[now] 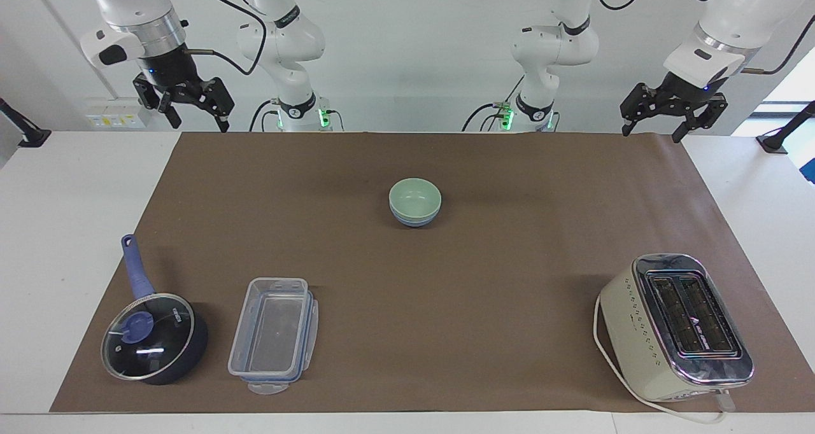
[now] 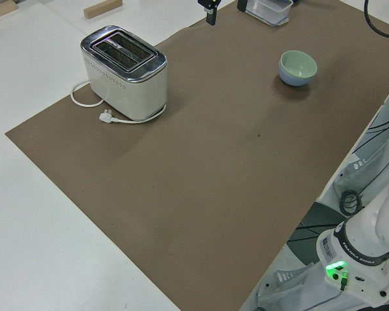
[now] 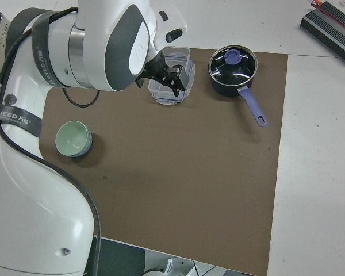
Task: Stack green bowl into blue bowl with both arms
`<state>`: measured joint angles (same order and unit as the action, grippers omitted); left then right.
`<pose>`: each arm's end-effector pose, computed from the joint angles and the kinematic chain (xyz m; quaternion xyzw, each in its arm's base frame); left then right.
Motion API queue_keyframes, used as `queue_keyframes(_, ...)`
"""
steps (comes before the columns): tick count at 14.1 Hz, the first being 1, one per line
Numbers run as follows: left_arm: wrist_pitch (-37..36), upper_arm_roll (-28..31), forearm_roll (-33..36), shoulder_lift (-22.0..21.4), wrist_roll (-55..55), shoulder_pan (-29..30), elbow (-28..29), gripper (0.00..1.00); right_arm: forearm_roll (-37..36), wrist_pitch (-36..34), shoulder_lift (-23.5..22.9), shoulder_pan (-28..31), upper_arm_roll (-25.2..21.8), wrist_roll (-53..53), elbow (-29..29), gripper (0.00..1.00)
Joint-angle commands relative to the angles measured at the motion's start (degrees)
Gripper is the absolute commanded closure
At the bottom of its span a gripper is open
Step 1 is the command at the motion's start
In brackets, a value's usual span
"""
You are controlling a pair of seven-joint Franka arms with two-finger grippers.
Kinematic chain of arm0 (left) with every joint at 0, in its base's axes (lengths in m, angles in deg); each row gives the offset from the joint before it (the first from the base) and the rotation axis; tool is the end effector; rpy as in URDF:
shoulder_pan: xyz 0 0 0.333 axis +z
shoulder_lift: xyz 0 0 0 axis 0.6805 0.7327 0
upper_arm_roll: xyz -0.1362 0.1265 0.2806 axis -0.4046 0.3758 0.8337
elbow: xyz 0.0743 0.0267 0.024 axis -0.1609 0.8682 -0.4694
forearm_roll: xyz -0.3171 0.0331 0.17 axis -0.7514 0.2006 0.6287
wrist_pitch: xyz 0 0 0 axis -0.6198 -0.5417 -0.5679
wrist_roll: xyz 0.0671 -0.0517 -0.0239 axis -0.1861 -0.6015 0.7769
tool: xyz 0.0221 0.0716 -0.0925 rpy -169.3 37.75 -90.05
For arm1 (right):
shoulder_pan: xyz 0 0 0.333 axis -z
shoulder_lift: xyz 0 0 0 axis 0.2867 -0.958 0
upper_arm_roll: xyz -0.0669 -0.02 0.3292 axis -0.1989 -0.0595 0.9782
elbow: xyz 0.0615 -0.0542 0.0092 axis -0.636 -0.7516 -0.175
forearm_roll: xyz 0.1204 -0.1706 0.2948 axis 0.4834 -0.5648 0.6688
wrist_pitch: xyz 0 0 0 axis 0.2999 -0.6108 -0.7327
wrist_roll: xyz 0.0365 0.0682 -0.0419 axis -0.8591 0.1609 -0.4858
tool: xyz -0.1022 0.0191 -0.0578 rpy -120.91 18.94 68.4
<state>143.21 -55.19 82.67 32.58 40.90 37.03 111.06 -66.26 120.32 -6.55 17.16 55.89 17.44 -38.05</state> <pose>0.5048 -0.0278 0.6647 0.9935 -0.1131 -0.0082 0.0127 0.4841 -0.0177 0.6619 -0.9974 0.0720 -0.0015 0.0045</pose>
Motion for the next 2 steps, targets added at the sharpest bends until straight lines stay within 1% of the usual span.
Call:
queue_keyframes(1,-0.3,-0.4,0.6,-1.5,-0.8,0.6,1.5,0.00,-0.6,-1.5,-0.4,1.3,0.6,-1.3,1.7,0.00)
queue_keyframes(2,-0.2,-0.4,0.5,-1.6,-0.8,0.6,1.7,0.00,-0.2,-1.1,-0.2,1.4,0.6,-1.2,1.4,0.00)
